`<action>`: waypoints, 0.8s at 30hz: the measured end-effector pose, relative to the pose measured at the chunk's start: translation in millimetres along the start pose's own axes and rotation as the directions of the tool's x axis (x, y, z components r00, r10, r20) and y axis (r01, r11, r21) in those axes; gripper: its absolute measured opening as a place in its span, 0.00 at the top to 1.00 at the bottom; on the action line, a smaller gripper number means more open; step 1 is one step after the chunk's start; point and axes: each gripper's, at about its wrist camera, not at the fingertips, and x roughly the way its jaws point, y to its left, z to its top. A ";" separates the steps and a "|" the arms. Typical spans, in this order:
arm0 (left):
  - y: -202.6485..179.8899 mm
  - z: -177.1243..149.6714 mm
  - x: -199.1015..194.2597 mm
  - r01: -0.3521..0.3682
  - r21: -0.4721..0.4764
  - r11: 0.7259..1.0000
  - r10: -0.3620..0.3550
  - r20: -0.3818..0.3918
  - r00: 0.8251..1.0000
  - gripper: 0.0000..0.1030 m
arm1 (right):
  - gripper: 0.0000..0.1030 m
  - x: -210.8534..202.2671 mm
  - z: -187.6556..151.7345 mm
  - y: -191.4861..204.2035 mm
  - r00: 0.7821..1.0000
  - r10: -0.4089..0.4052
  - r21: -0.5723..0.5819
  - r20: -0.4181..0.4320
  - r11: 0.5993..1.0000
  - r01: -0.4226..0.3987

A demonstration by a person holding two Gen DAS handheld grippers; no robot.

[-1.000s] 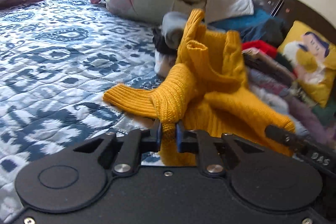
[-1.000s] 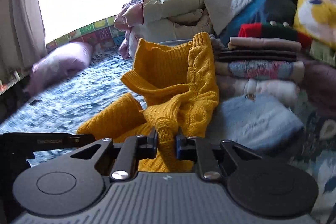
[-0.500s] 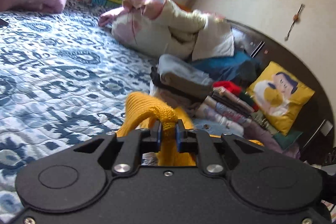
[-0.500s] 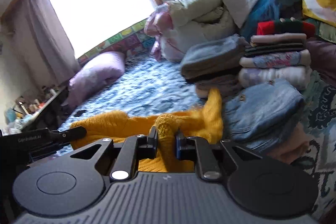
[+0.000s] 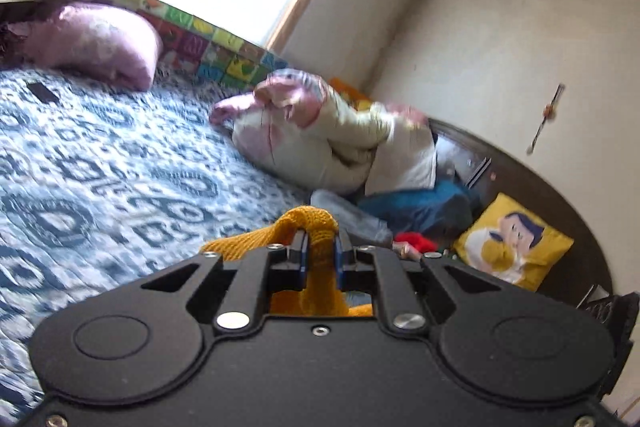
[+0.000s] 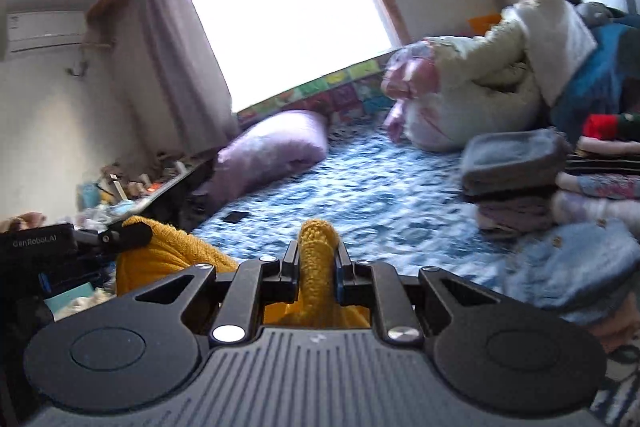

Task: Fold clothes
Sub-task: 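Lift the sweater with both grippers and carry it onto open bed space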

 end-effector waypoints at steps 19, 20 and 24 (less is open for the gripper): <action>73.6 124.3 65.7 -0.105 0.066 0.992 0.103 0.038 0.994 0.91 | 0.83 161.1 91.7 52.8 0.989 0.136 -0.072 -0.054 0.988 -0.139; 82.4 133.4 76.2 -0.116 0.070 0.991 0.113 0.047 0.993 0.91 | 0.83 176.4 99.4 52.7 0.990 0.132 -0.071 -0.051 0.988 -0.135; 112.3 163.2 105.6 -0.123 0.063 0.990 0.116 0.092 0.989 0.91 | 0.83 235.7 127.4 51.8 0.993 0.110 -0.071 -0.035 0.991 -0.112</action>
